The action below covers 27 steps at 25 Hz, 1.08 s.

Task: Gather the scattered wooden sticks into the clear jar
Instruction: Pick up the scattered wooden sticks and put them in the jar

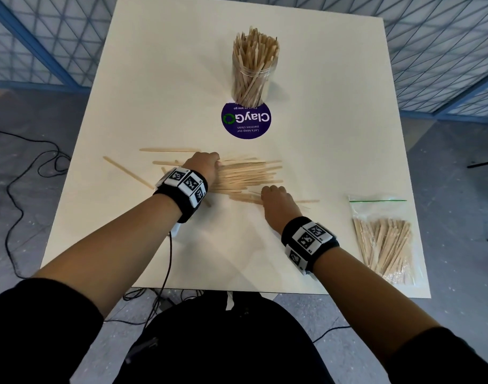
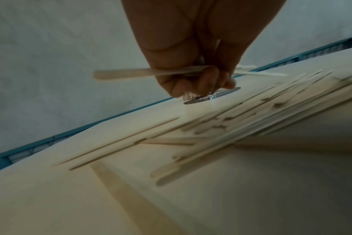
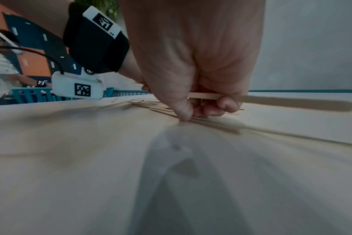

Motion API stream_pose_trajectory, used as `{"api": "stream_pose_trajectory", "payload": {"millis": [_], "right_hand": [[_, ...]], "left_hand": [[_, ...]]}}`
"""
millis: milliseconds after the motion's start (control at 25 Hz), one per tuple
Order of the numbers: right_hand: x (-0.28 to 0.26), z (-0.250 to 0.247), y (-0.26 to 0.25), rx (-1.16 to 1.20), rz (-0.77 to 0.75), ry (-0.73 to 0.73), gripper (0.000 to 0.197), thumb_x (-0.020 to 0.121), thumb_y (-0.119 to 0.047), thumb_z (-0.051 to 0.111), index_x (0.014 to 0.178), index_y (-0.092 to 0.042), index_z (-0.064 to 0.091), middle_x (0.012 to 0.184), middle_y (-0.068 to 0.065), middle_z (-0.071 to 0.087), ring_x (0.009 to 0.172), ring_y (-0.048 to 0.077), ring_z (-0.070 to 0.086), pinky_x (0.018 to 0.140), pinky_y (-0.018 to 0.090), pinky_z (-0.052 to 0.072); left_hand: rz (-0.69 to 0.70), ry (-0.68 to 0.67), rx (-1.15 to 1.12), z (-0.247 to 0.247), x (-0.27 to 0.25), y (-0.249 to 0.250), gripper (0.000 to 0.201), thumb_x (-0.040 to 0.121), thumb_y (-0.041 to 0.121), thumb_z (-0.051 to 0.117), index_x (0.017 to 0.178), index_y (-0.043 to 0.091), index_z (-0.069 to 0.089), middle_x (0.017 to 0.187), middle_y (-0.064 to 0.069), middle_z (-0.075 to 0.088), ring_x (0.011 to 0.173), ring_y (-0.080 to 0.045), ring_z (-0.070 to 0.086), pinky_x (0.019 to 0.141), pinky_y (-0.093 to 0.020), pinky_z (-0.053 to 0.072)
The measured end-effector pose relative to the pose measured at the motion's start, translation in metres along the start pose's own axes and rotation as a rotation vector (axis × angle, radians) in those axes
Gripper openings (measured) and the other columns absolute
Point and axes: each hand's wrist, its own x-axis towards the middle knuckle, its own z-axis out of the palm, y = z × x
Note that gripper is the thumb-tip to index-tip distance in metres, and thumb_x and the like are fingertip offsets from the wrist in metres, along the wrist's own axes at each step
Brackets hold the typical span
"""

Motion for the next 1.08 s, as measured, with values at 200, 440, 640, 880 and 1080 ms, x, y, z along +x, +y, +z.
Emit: {"api": "stream_pose_trajectory", "payload": {"millis": [200,440,640,880,1080], "right_hand": [[0.003,0.005,-0.002,-0.114,-0.058,0.069,0.040,0.085,0.006,0.021,0.118,0.002,0.044,0.119,0.019,0.048,0.109,0.034,0.047,0.089,0.039,0.042],[0.007,0.007,-0.004,-0.166,-0.015,0.067,0.047,0.074,0.001,0.020,0.105,0.000,0.055,0.103,0.016,0.062,0.094,0.033,0.058,0.077,0.039,0.047],[0.008,-0.004,0.003,-0.168,-0.013,0.004,0.036,0.088,0.002,0.030,0.123,0.002,0.039,0.123,0.018,0.048,0.112,0.033,0.045,0.094,0.039,0.035],[0.012,-0.015,0.009,-0.107,-0.098,0.010,0.033,0.092,-0.005,0.034,0.125,-0.003,0.037,0.120,0.015,0.050,0.103,0.035,0.055,0.084,0.040,0.041],[0.033,-0.019,-0.003,-0.088,-0.182,0.032,0.043,0.090,-0.024,0.053,0.128,-0.010,0.041,0.130,0.007,0.044,0.107,0.032,0.053,0.087,0.040,0.041]], "left_hand": [[0.041,-0.020,0.026,0.008,0.013,0.014,0.038,0.091,0.008,0.045,0.128,0.006,0.046,0.127,-0.015,0.050,0.115,-0.032,0.052,0.095,-0.039,0.044],[0.034,-0.063,0.113,0.019,0.020,0.020,0.042,0.093,0.027,0.052,0.129,0.005,0.047,0.127,-0.016,0.051,0.116,-0.033,0.051,0.095,-0.040,0.042],[-0.009,-0.023,0.077,0.021,0.020,0.024,0.030,0.096,0.016,0.039,0.118,0.000,0.051,0.121,-0.019,0.049,0.109,-0.036,0.053,0.091,-0.041,0.043],[0.013,-0.051,0.200,0.013,0.022,0.030,0.032,0.095,0.005,0.034,0.125,0.002,0.044,0.124,-0.019,0.054,0.115,-0.035,0.049,0.093,-0.041,0.041],[-0.008,0.005,0.127,0.000,0.021,0.025,0.029,0.095,0.008,0.037,0.121,0.002,0.048,0.125,-0.020,0.050,0.113,-0.038,0.051,0.094,-0.042,0.039]]}}
